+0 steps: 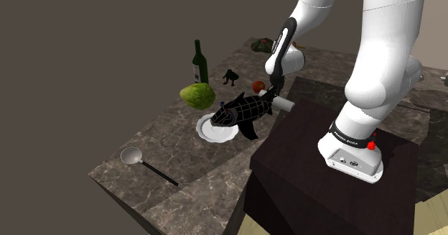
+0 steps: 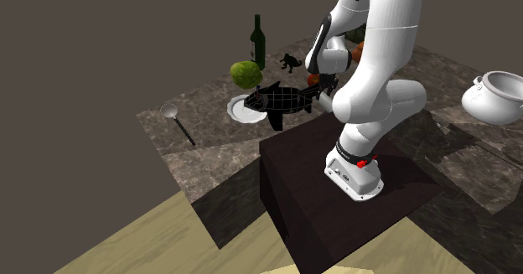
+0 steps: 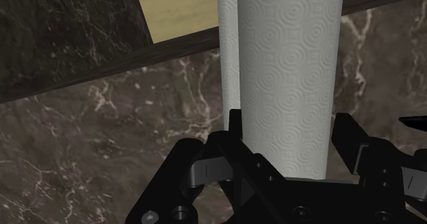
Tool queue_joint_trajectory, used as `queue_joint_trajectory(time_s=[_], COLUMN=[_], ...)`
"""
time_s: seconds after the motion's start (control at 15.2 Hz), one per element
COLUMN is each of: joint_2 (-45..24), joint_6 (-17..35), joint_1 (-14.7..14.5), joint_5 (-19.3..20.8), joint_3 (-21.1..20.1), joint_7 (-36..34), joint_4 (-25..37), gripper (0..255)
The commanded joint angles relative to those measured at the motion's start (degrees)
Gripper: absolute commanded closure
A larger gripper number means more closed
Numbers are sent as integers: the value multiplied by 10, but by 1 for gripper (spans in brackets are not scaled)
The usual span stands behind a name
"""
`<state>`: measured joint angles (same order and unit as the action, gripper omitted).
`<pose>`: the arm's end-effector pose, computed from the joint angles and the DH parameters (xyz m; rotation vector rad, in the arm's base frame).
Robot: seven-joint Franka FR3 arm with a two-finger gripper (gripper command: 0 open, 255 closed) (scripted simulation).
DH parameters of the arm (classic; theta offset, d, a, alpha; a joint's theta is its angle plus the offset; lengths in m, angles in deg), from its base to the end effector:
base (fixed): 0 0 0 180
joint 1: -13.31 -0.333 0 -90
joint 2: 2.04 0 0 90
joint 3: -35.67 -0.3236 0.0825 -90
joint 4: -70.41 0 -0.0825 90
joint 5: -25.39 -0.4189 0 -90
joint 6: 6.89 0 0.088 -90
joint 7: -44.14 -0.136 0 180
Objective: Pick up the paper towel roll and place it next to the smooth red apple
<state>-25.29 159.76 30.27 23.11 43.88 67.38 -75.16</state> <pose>0.4018 -0.2022 0.0658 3.1088 -0.0964 -0.0771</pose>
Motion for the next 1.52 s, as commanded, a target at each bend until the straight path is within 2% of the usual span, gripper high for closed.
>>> queue_joint_trajectory(time_s=[0.0,0.26,1.45], joint_2=[-1,18,184], joint_6=[0,-14,-157], joint_1=[0,-5,-30], joint_5=[0,4,59], joint_3=[0,6,42], joint_7=[0,-3,-37], joint_4=[0,-5,-27], gripper=[255,255,255])
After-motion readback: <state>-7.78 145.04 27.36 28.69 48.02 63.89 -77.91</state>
